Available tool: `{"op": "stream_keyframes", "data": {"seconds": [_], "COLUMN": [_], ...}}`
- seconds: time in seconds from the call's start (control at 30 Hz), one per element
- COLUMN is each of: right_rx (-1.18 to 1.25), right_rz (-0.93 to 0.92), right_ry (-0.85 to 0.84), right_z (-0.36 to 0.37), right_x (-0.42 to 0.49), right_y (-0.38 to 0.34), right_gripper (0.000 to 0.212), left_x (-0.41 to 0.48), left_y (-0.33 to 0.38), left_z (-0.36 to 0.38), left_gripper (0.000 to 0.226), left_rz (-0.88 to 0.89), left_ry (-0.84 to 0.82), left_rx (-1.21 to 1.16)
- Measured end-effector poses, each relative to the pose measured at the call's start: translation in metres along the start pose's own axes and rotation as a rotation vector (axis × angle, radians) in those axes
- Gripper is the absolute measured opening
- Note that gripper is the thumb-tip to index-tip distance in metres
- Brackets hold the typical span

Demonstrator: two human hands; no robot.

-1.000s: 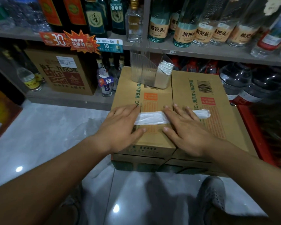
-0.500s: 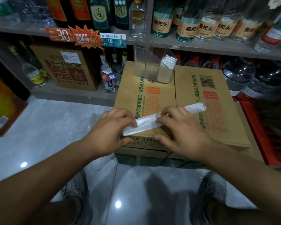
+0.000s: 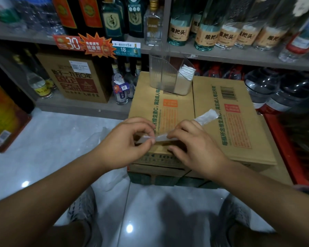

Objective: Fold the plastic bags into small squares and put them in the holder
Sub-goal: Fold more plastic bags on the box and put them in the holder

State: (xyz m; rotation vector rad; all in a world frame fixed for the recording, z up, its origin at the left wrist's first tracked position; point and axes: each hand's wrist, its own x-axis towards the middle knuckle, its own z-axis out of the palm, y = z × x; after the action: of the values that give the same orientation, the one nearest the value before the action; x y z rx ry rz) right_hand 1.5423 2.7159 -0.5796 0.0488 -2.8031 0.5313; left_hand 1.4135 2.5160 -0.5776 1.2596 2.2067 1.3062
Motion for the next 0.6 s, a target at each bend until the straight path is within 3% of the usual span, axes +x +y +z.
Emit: {"op": "stream_keyframes", "data": {"seconds": [0.13, 0.27, 0.33, 0.6], "right_rx": [0.078, 0.241, 0.354, 0.691], "right_rz": [0.072, 0.239, 0.347, 0.526], "right_ry": [0.022, 0.035, 0.033, 0.044], "right_z": [-0.002, -0.008, -0.010, -0.008], "right_x": [0.000, 0.000, 0.000, 0.000], "right_y": [0.002, 0.000, -0.001, 0.005], "right_gripper": [0.007, 0.005, 0.007, 0.009], "left_x": [0.007, 0.013, 0.018, 0.033], "left_y": [0.021, 0.025, 0.022, 0.007], "left_z": [0.001, 0.004, 0.006, 0.023], "left_gripper": [0.007, 0.048, 0.062, 0.046], "left_rz": [-0.088, -0.155, -0.155, -0.152], "left_ry": [-0.001, -0.069, -0.140, -0.185], "left_rx": [-0.209, -0.358, -0.311, -0.169]}}
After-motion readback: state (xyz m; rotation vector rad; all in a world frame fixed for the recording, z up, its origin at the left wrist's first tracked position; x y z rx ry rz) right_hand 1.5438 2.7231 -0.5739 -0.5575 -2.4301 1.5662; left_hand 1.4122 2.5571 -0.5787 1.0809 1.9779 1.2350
